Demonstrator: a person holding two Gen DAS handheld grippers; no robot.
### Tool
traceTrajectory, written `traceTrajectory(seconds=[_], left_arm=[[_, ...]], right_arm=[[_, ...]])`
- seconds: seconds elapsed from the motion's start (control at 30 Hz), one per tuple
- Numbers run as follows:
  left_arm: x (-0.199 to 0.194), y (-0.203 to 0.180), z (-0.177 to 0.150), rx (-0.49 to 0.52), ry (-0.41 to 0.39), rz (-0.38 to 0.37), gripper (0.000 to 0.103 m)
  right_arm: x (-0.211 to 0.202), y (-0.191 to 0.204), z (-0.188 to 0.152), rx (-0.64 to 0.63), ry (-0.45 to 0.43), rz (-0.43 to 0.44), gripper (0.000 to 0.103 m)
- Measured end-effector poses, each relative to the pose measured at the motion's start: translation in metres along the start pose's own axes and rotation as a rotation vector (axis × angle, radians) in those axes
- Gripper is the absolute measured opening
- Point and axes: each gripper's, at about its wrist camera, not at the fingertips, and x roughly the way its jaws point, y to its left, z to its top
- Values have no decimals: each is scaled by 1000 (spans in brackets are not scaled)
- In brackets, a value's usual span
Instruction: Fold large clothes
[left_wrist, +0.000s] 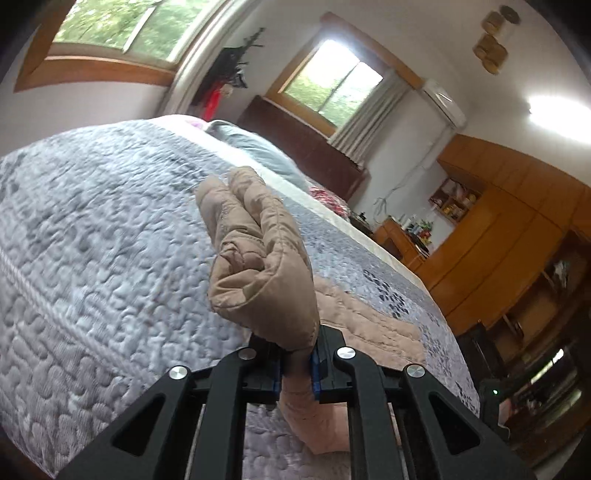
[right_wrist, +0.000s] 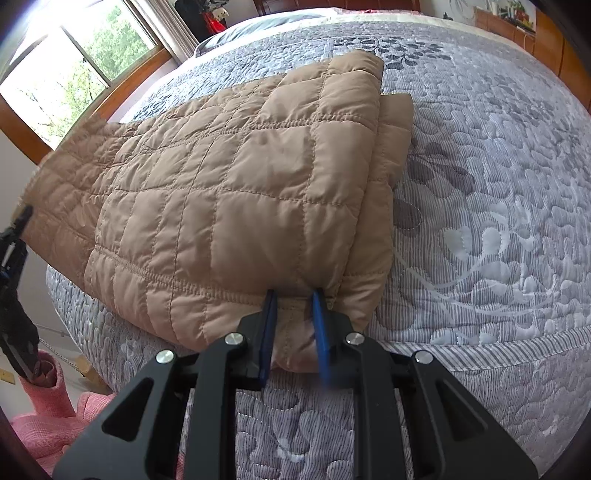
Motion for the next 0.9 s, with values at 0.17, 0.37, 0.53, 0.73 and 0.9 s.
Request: traceTrajectory(seconds=[0.17, 0.37, 0.53, 0.73, 0.9], left_arm=[[18, -67, 0, 190, 59, -111, 11], [54, -134, -33, 359, 224, -220, 11], [93, -154, -64, 424, 380, -221, 11], [125, -146, -88, 406, 513, -214, 12], [132, -135, -102, 397, 547, -205, 12]], right_arm=[[-2, -5, 0, 19, 2, 20, 18], [-5, -11, 3, 34, 10, 41, 18], [-8, -14, 2, 34, 15, 44, 18], [-7, -17, 5, 38, 22, 55, 18], [-7, -18, 6, 38, 26, 58, 18]])
